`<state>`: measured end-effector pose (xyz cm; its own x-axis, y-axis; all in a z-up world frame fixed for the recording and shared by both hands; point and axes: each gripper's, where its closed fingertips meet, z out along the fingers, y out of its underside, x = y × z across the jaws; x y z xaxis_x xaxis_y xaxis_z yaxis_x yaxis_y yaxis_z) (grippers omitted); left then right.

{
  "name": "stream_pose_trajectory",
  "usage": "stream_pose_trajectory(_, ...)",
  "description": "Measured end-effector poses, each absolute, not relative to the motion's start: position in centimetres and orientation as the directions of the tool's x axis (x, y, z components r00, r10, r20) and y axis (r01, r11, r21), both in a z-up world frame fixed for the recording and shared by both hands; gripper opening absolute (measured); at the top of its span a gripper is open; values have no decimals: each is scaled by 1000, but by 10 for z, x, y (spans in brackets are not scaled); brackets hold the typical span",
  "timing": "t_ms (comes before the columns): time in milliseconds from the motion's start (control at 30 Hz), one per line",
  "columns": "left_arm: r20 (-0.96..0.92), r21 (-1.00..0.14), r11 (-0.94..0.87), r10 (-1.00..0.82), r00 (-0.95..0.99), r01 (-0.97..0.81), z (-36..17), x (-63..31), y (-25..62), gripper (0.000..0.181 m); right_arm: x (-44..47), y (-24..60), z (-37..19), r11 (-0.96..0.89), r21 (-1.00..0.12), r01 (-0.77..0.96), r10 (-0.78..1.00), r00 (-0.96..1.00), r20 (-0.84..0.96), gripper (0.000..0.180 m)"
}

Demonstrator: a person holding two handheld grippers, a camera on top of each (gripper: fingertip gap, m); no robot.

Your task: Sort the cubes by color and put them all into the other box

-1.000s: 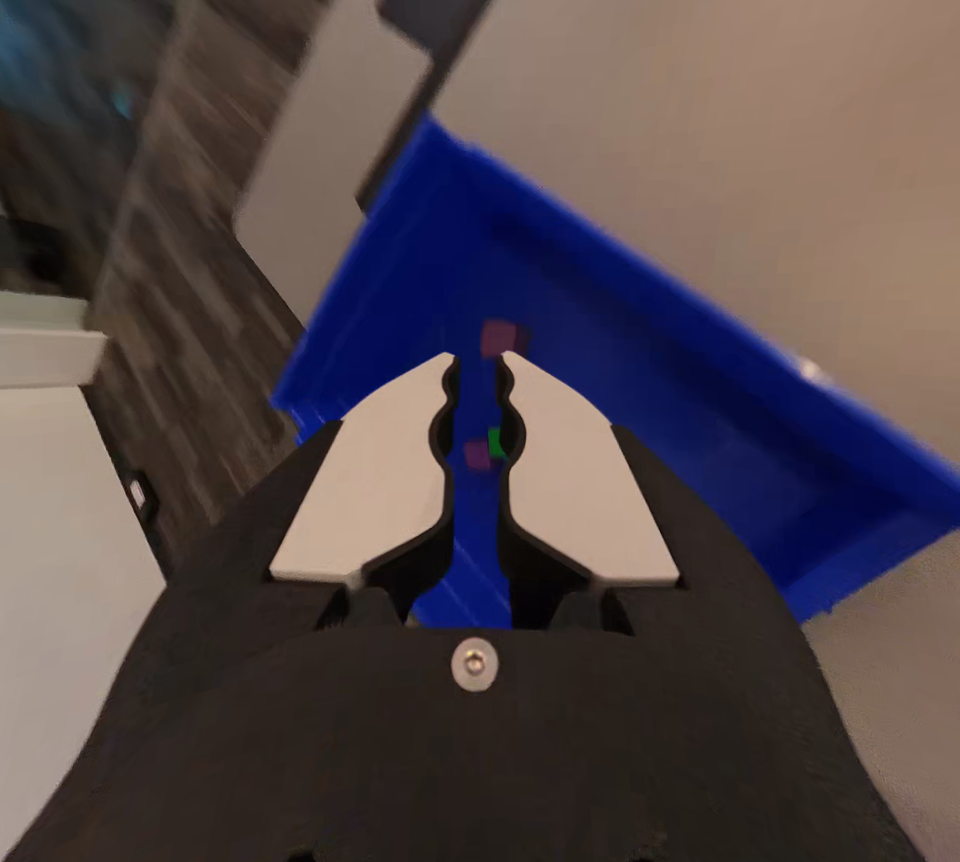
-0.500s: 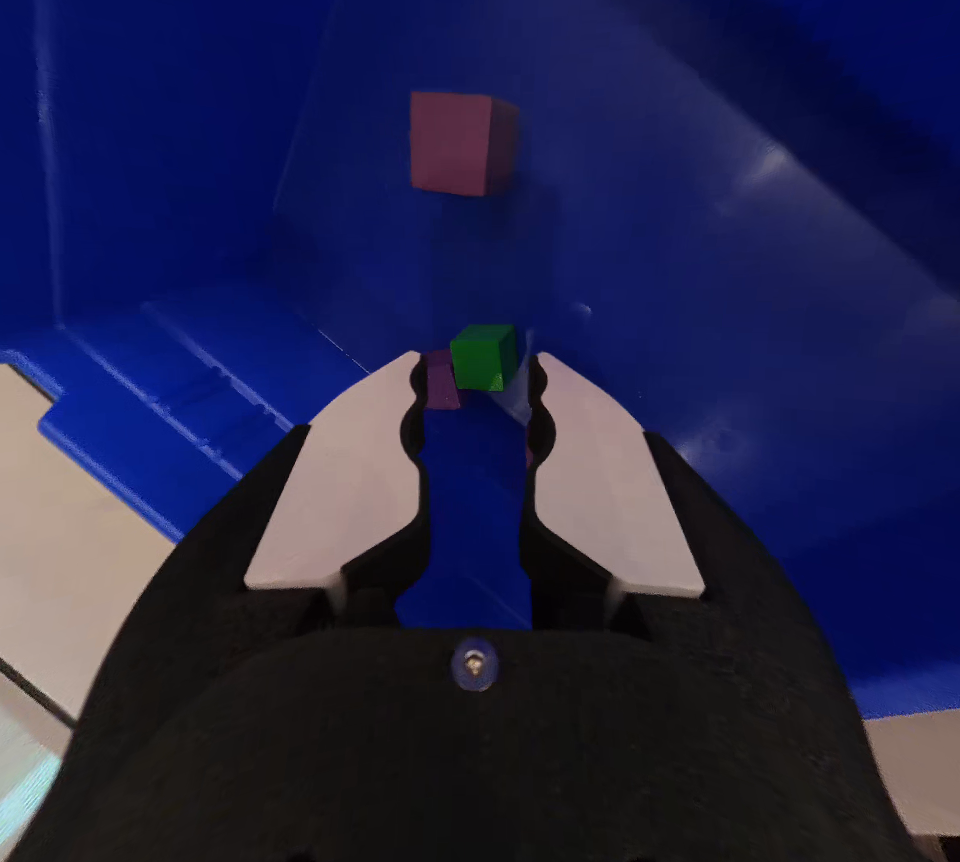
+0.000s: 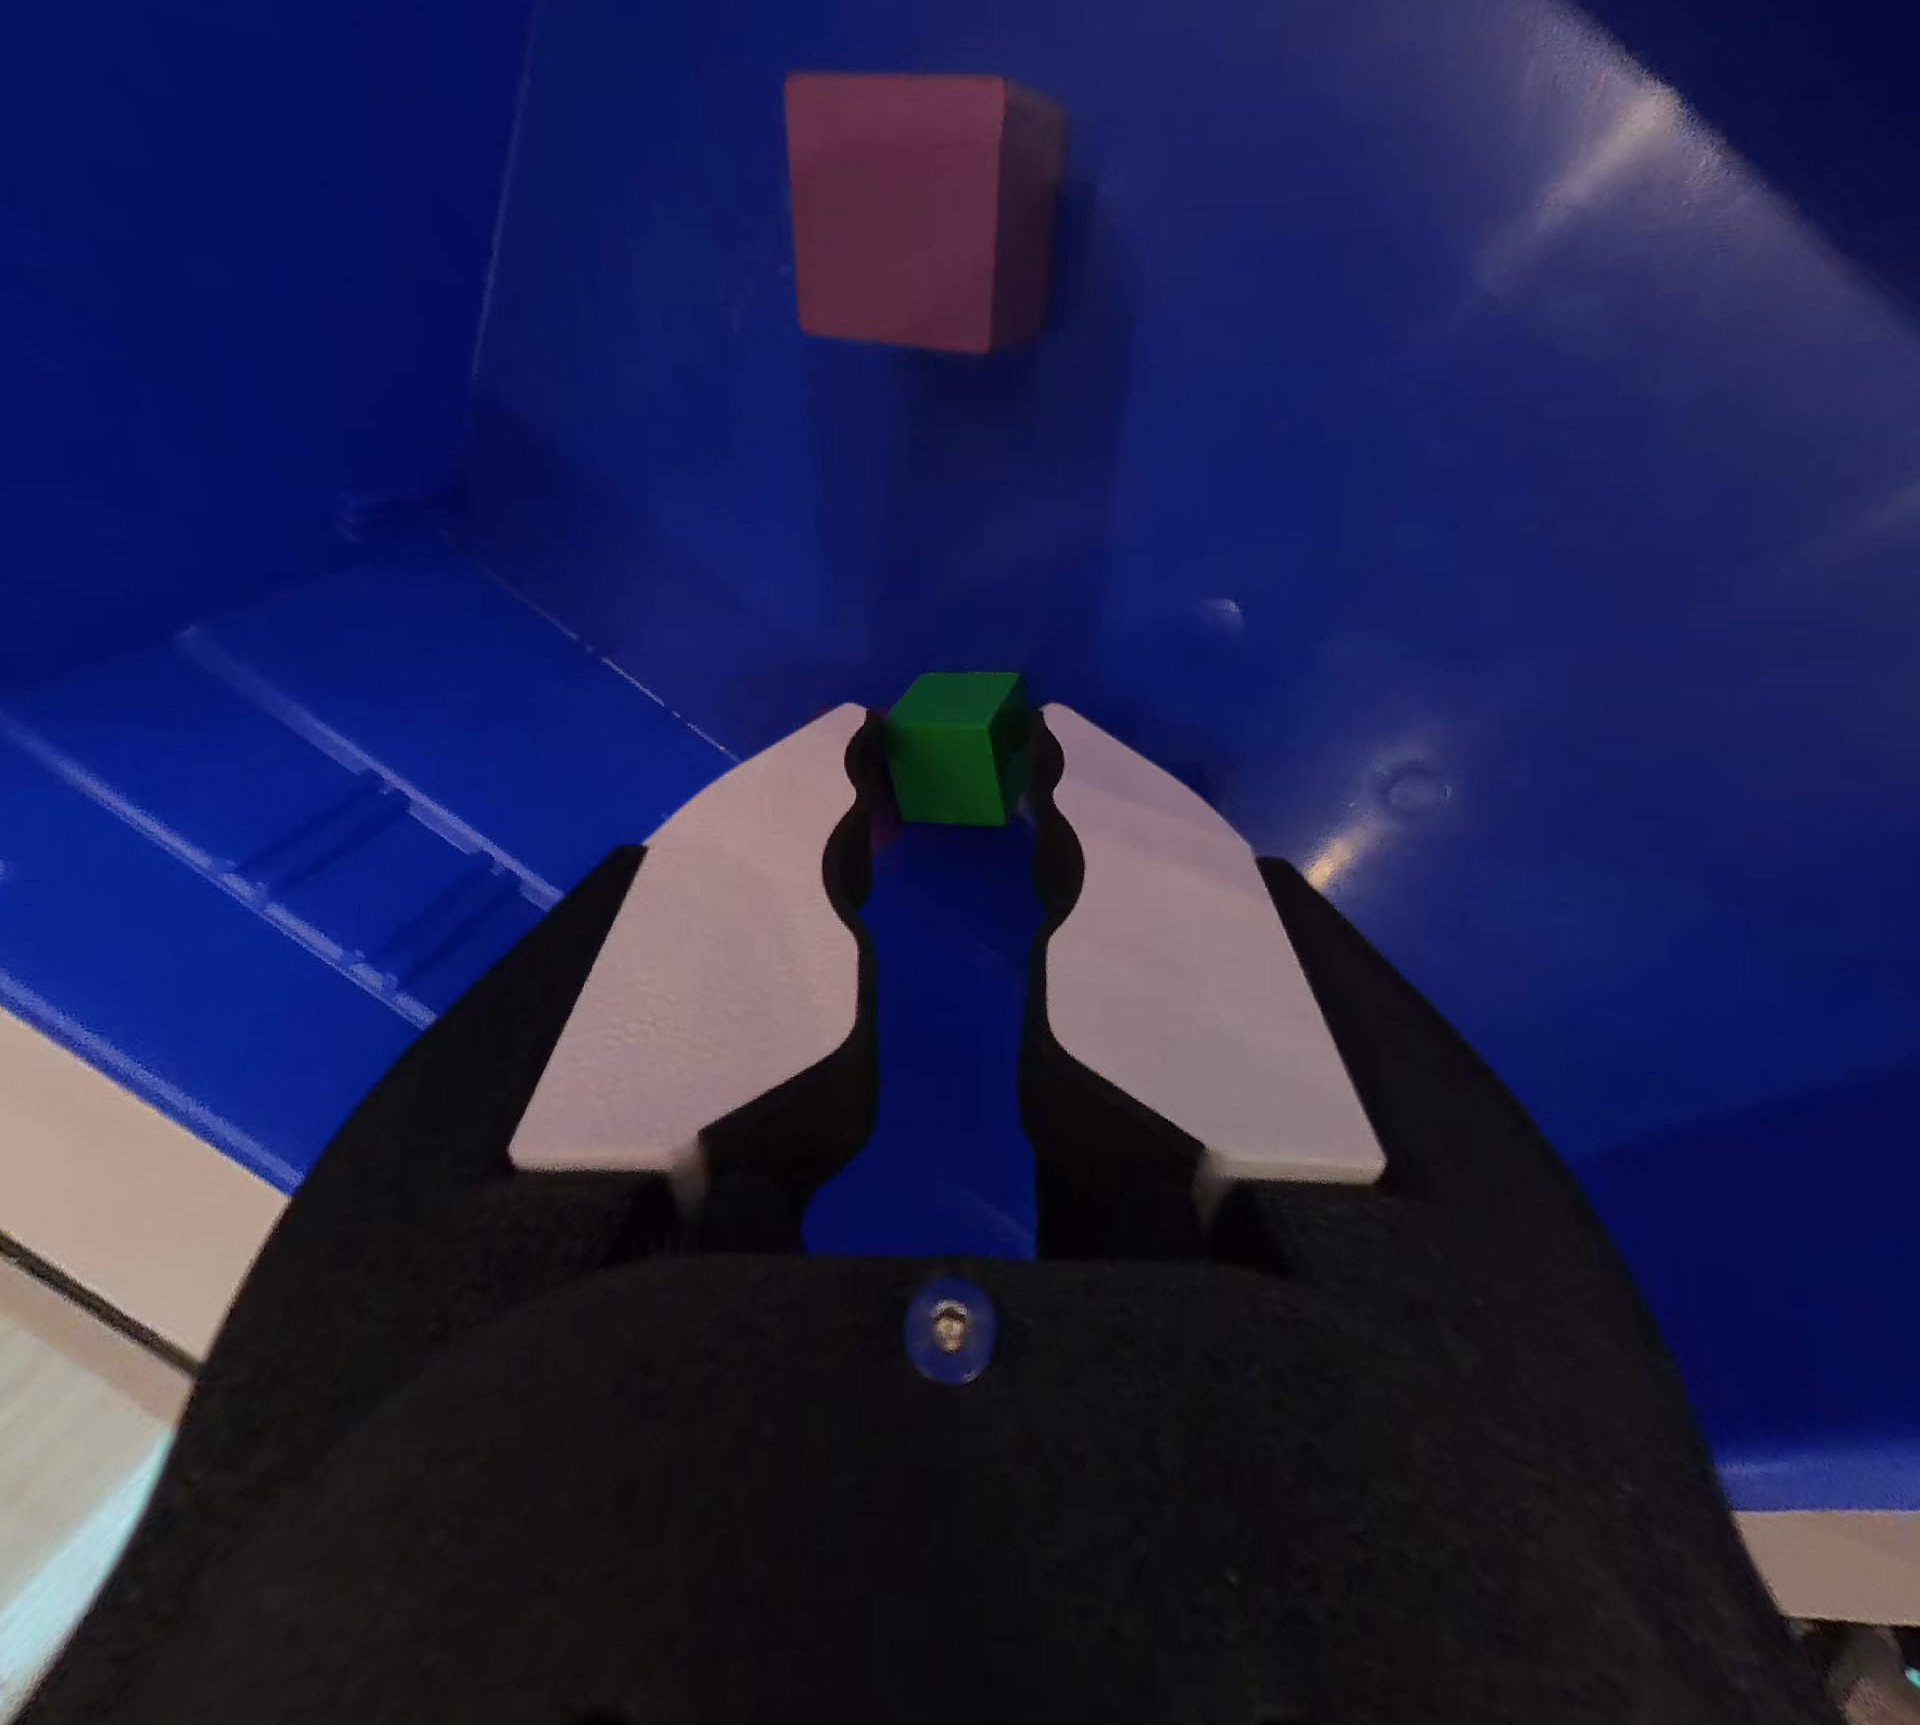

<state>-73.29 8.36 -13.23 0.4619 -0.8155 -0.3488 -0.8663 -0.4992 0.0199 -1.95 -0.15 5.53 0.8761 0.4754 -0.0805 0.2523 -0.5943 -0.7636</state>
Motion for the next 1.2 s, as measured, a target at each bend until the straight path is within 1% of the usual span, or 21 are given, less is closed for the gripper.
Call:
stream_pose_trajectory(67,-379,25,-478,-817,435,-878,-129,-734,85,25,-22,-1,55,-593,-761,264,484,872,-74,25)
stream_pose_trajectory(133,-424,-31,-465,-796,433,-885,-117,-728,91,21,-24,-1,55,-590,-761,270,492,868,-74,25)
stream_pose_trajectory(200,-477,-145,-434,-757,447,-889,-94,-711,100,21,-28,0,54,-588,-761,273,499,863,-75,25)
stream_pose_trajectory(267,-534,-292,-371,-701,472,-881,-60,-686,108,21,-35,1,55,-580,-765,280,514,854,-77,25)
stream_pose_trajectory(367,-617,-496,-167,-624,481,-852,2,-628,107,21,-58,4,60,-536,-788,304,578,812,-80,27)
stream_pose_trajectory(433,-652,-579,21,-613,447,-815,39,-573,90,21,-84,6,66,-467,-816,340,654,754,-59,31)
stream_pose_trajectory(500,-669,-629,189,-625,402,-754,65,-515,67,21,-121,1,76,-405,-854,326,755,646,-111,32)
stream_pose_trajectory(567,-684,-657,333,-640,350,-676,84,-458,42,21,-159,-7,90,-371,-896,244,832,515,-204,33)
stream_pose_trajectory(633,-672,-692,434,-678,296,-577,94,-405,17,21,-191,-14,103,-378,-915,142,869,395,-298,35)
stream_pose_trajectory(700,-669,-701,508,-712,215,-500,93,-359,-4,20,-217,-21,110,-392,-917,71,890,281,-359,46)
stream_pose_trajectory(733,-686,-690,548,-702,188,-473,91,-339,-11,20,-229,-26,110,-404,-913,64,896,227,-381,52)
stream_pose_trajectory(800,-705,-680,601,-694,148,-420,89,-307,-22,20,-245,-31,102,-448,-890,84,887,164,-431,58)
stream_pose_trajectory(900,-708,-686,638,-696,120,-349,89,-274,-32,20,-256,-28,93,-505,-859,80,858,151,-491,62)
stream_pose_trajectory(1000,-696,-708,643,-707,127,-292,94,-257,-35,20,-258,-29,96,-567,-823,38,823,81,-563,57)
stream_pose_trajectory(1100,-678,-729,642,-726,118,-237,96,-250,-41,20,-262,-29,94,-585,-810,41,811,48,-583,56)
stream_pose_trajectory(1133,-678,-729,644,-725,118,-231,96,-249,-41,20,-263,-32,92,-589,-806,60,808,27,-588,52)
stream_pose_trajectory(1167,-682,-726,648,-720,125,-230,97,-248,-40,20,-265,-38,90,-592,-801,91,804,-6,-595,44)
stream_pose_trajectory(1200,-682,-727,649,-721,124,-226,97,-248,-40,20,-266,-42,89,-592,-798,111,800,-36,-599,31)
